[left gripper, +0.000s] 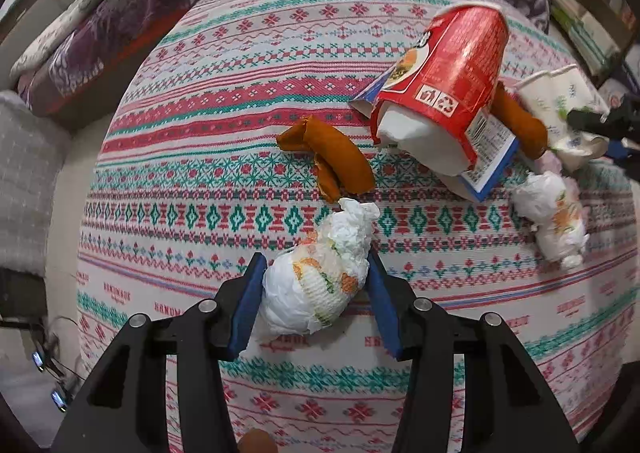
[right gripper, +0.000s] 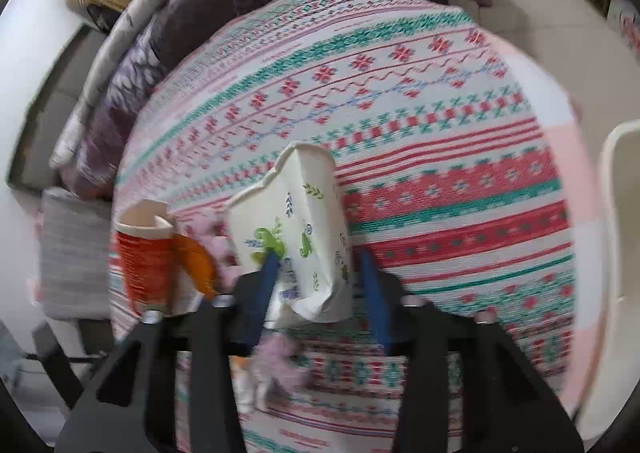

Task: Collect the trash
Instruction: 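Grasp the white tissue bundle with the left gripper while the right grasps the white cup, then carry the tissue bundle with the left gripper while the right carries the white cup toward the bin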

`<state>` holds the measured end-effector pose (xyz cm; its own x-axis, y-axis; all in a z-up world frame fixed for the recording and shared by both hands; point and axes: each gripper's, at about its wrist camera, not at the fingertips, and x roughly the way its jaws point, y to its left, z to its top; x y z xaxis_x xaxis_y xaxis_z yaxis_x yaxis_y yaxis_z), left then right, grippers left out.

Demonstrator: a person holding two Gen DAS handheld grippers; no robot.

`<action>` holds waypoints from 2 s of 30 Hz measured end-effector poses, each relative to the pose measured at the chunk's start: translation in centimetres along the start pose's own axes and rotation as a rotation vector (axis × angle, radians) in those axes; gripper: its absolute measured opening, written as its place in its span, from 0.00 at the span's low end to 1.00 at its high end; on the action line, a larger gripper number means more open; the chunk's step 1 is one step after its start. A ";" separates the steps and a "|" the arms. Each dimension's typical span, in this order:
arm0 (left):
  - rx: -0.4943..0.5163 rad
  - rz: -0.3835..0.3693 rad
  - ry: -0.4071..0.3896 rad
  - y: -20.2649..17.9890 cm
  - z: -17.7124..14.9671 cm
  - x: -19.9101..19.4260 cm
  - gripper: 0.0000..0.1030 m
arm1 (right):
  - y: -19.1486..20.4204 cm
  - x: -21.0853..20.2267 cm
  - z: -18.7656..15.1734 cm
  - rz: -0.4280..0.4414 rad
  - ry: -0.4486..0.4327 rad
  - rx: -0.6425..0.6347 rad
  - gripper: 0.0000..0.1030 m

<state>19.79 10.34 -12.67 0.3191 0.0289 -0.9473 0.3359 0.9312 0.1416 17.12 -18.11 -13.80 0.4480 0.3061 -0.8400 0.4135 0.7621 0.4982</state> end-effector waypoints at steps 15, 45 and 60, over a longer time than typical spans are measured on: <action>-0.280 -0.029 -0.213 1.8 -0.5 -7.8 0.48 | 5.9 -7.0 -3.0 -0.003 -0.265 -0.221 0.26; -0.272 0.127 -0.488 -7.5 -0.1 -13.9 0.49 | 2.8 -14.2 -6.8 -0.156 -0.481 -0.349 0.26; -0.155 0.081 -0.476 -13.4 0.4 -13.2 0.49 | -5.6 -16.9 -4.0 -0.236 -0.482 -0.096 0.27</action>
<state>11.43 -2.66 -1.96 0.7196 -0.0318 -0.6936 0.1691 0.9769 0.1306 4.10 -25.24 -3.24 0.6740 -0.1589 -0.7215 0.4828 0.8339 0.2674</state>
